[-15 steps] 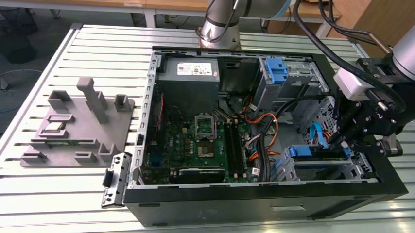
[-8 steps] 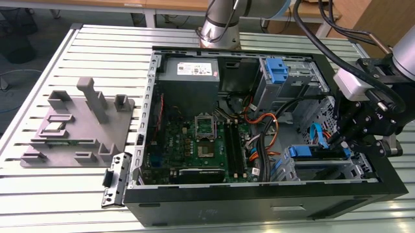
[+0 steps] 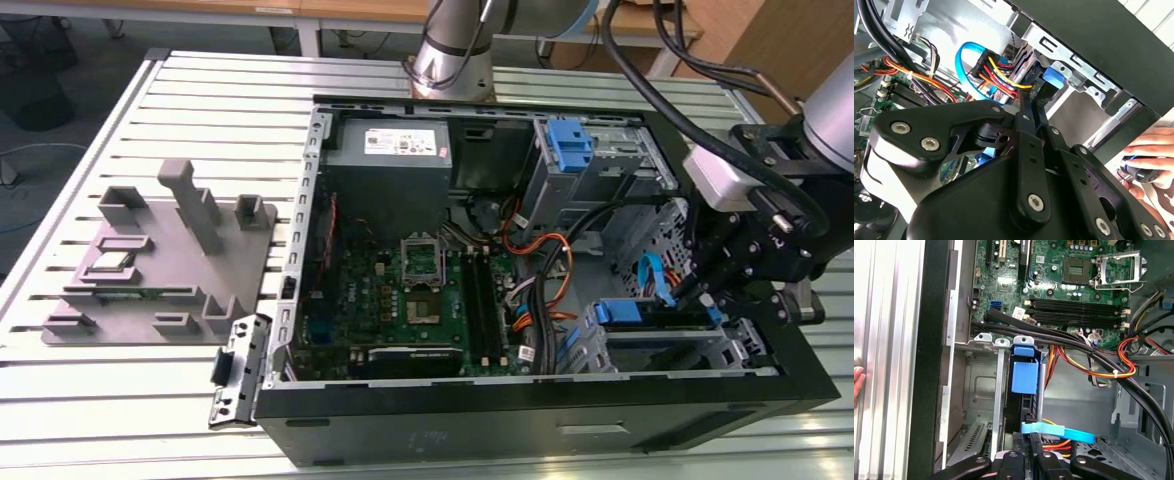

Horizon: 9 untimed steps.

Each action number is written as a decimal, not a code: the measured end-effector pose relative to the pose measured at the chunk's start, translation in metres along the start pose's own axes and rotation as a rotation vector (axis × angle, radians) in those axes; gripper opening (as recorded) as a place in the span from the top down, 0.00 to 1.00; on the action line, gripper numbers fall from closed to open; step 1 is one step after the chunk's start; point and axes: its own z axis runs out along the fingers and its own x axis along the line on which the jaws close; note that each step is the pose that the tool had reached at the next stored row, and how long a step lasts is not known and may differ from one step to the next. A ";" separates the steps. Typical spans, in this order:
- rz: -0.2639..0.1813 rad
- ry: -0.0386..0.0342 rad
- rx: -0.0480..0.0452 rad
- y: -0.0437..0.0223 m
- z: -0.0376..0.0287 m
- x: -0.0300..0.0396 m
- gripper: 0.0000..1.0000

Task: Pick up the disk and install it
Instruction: 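Insert the second disk wire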

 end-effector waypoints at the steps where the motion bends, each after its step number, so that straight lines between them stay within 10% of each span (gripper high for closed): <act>1: 0.000 0.0002 0.0000 0.0000 0.0004 0.0000 0.84; 9: 0.000 -0.0001 0.0000 0.0000 0.0010 0.0000 0.84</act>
